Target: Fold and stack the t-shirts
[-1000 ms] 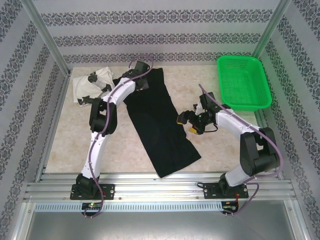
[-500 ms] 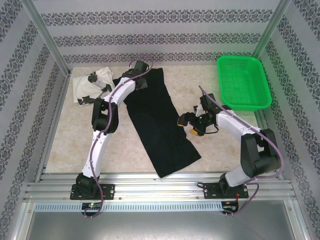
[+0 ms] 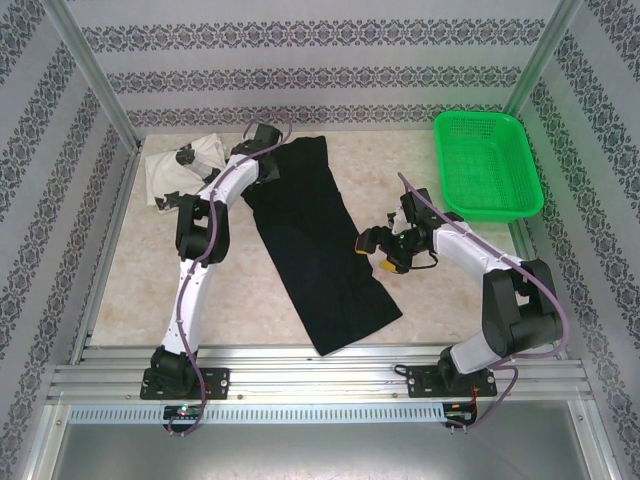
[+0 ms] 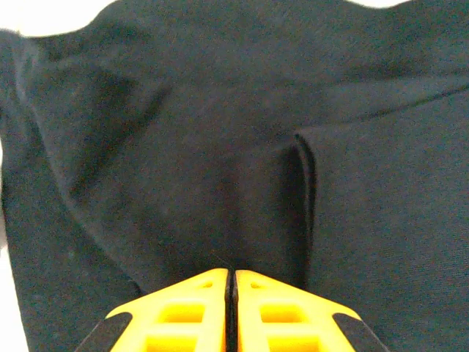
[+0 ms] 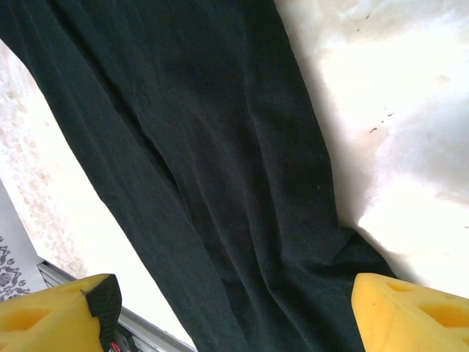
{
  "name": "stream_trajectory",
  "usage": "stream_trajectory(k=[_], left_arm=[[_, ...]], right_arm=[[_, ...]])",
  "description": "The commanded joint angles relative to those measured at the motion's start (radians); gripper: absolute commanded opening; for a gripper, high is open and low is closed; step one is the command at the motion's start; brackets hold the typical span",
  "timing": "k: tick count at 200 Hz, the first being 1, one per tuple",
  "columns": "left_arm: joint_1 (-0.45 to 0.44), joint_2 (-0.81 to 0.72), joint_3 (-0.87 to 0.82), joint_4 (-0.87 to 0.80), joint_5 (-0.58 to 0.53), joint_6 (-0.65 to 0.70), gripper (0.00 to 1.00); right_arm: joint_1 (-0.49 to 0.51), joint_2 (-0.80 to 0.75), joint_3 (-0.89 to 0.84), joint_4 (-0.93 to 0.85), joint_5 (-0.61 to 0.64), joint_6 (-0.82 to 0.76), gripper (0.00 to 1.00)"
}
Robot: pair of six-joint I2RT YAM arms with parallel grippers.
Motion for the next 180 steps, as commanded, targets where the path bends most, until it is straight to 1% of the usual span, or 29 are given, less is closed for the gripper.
stream_trajectory(k=[1,26,36,57,68,75,86,103,120,157,180], left_arm=[[0.024,-0.084,-0.057,-0.02,-0.051,0.0,0.11],[0.024,-0.18,-0.128,0.034,-0.053,-0.012,0.11],[0.018,-0.218,-0.146,0.044,-0.072,-0.013,0.11],[0.007,-0.283,-0.165,0.024,-0.116,-0.04,0.12],[0.001,-0.297,-0.157,-0.001,-0.147,-0.057,0.13],[-0.002,-0.3,-0.15,-0.019,-0.146,-0.067,0.14],[-0.011,-0.299,-0.145,-0.013,-0.111,-0.061,0.18],[-0.049,-0.268,-0.113,-0.006,-0.087,-0.031,0.24],[-0.072,-0.219,-0.068,-0.002,0.014,-0.046,0.29],[-0.113,-0.146,-0.02,0.032,0.131,-0.116,0.31],[-0.118,-0.116,-0.03,0.033,0.155,-0.15,0.31]], right_arm=[[0.008,-0.028,-0.01,-0.005,0.005,-0.001,0.83],[0.009,-0.033,-0.011,0.0,0.006,0.003,0.83],[0.009,-0.033,-0.012,0.003,0.006,0.005,0.83],[0.009,-0.033,-0.015,0.008,0.005,0.008,0.83],[0.009,-0.035,-0.018,0.013,0.005,0.01,0.83],[0.008,-0.033,-0.019,0.017,0.005,0.011,0.83],[0.009,-0.03,-0.02,0.019,0.002,0.011,0.83],[0.008,-0.023,-0.019,0.026,0.0,0.012,0.83],[0.008,-0.019,-0.017,0.028,-0.001,0.012,0.83],[0.01,-0.018,-0.02,0.032,-0.002,0.014,0.83],[0.014,-0.008,-0.016,0.04,-0.004,0.023,0.83]])
